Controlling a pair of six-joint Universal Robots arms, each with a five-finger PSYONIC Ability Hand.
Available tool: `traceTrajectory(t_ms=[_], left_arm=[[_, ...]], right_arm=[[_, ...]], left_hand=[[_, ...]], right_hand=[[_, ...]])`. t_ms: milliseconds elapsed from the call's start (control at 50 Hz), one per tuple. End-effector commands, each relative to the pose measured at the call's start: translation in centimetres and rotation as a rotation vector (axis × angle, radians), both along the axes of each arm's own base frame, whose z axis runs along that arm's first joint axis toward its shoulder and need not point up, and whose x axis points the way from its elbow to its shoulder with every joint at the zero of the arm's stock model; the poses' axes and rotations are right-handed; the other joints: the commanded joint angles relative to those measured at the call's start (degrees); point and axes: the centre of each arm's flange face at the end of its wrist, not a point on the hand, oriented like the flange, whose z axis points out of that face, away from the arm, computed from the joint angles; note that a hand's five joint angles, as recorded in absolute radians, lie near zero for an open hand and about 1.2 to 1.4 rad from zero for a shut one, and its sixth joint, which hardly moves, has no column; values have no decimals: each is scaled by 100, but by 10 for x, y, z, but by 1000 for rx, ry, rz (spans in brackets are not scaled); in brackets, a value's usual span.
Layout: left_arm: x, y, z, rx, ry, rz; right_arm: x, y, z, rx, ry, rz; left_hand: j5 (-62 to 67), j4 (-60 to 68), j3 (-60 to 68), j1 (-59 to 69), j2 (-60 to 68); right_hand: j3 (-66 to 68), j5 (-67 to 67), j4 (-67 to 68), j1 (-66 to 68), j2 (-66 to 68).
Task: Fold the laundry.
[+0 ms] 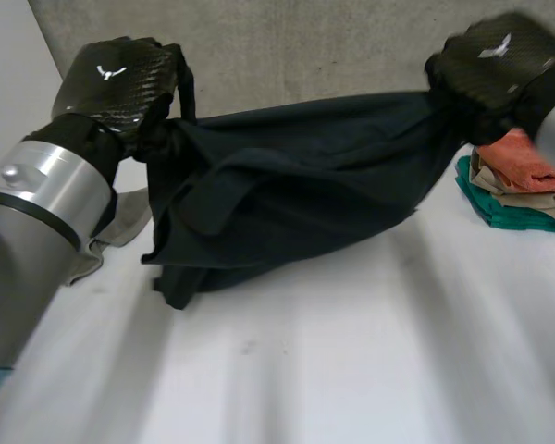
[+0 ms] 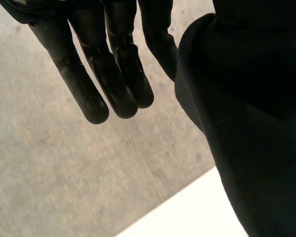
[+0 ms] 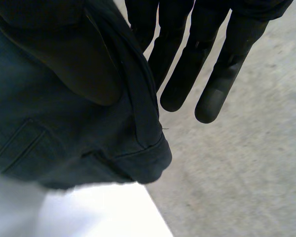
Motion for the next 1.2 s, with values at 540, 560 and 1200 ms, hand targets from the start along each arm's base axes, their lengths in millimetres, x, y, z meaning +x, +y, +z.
traceTrajectory(t_ms=[540,560,1200], left_arm=[[-33,-161,80,-484,335,-28],[-32,-158,88,-513,356,-35],[10,-116,-195,302,-213,75]], right_arm=[[37,-110,14,-532,-424,-123],[36,-107,24,-601,-461,-114],[49,-10,-220,306,-9,-13]], left_hand=[[1317,1135,1193,1355,1138],[1317,1135,1193,1355,1138],[-2658,-2839,-2781,-2619,-2836]], right_hand=[[1182,1241,1138,1600,1247],[1182,1241,1138,1600,1247],[1182,1241,1138,1600,1247]])
